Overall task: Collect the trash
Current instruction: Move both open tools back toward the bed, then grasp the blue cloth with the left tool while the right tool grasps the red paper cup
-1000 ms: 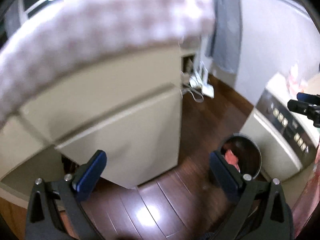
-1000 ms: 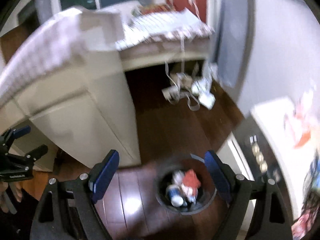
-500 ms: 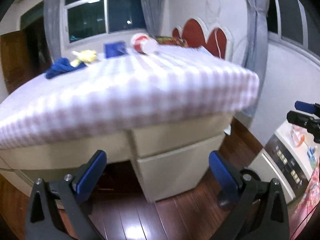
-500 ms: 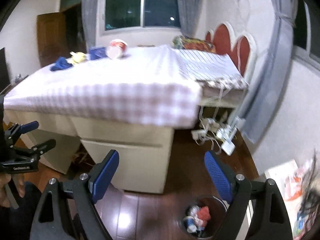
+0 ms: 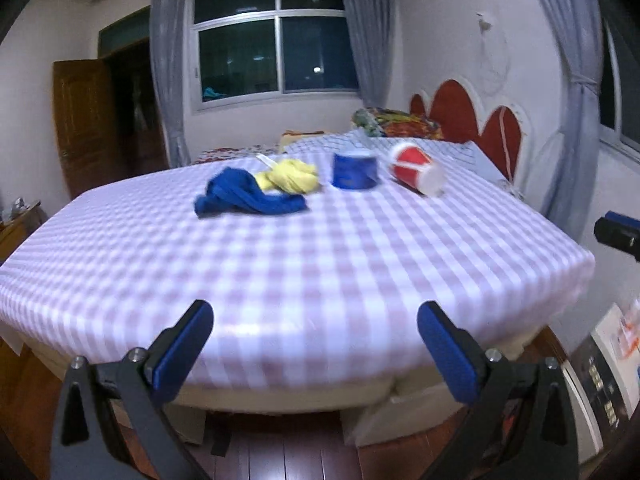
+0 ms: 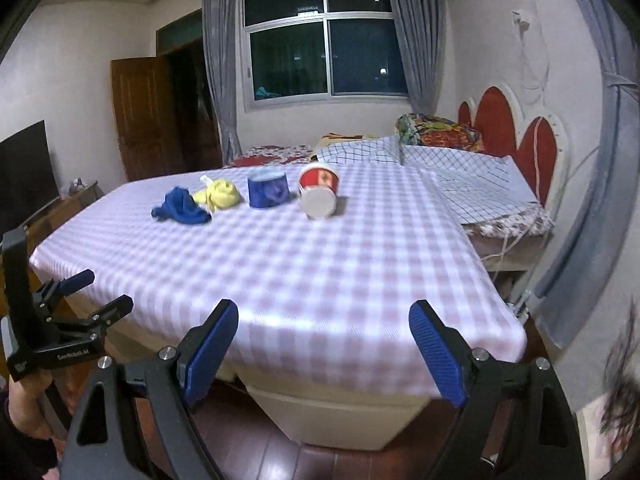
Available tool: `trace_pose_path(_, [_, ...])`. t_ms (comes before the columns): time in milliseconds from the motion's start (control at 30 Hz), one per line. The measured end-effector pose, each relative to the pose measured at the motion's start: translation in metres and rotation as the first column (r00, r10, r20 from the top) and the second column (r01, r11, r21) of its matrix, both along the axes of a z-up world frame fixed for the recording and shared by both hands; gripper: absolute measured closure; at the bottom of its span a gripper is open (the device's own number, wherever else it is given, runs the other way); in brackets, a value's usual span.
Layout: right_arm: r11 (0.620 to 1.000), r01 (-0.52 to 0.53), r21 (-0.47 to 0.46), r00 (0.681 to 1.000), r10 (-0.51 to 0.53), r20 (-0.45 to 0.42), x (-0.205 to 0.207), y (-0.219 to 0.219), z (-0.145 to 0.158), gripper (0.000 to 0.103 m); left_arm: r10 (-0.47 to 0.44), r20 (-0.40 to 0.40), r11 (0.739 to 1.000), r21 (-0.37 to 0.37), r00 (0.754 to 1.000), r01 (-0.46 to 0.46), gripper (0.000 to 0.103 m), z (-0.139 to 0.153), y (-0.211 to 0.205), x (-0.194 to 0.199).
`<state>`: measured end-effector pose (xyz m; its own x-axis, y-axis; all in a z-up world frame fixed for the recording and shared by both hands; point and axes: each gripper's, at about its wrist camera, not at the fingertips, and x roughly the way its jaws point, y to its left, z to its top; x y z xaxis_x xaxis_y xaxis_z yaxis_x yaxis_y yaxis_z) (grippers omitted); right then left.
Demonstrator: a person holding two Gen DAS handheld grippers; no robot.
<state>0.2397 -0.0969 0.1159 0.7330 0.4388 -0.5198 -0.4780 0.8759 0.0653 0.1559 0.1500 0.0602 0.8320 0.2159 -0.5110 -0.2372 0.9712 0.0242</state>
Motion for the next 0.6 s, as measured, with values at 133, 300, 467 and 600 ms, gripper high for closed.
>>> trace_pose_path(133, [1.0, -0.019, -0.015, 1.0, 0.018, -0.024, 0.04, 0.03, 0.009, 0.015, 0.048, 0.003, 0.999, -0.005, 0.999, -0.048, 0.001, 0.016, 0.024, 0.033])
trace_pose_path(300, [0.999, -0.034, -0.029, 0.996, 0.031, -0.079, 0.097, 0.066, 0.01, 0.015, 0.088, -0.032, 0.996, -0.006, 0.996, -0.088, 0.001, 0.023, 0.054, 0.08])
trace_pose_path(467, [0.996, -0.033, -0.083, 0.991, 0.021, -0.132, 0.153, 0.098, -0.004, 0.015, 0.125, -0.121, 0.992, 0.015, 0.985, -0.124, 0.001, 0.014, 0.083, 0.123])
trace_pose_path(600, [0.993, -0.03, -0.118, 0.985, 0.009, -0.172, 0.194, 0.118, -0.018, 0.015, 0.141, -0.196, 0.99, 0.011, 0.97, -0.142, 0.002, 0.003, 0.109, 0.154])
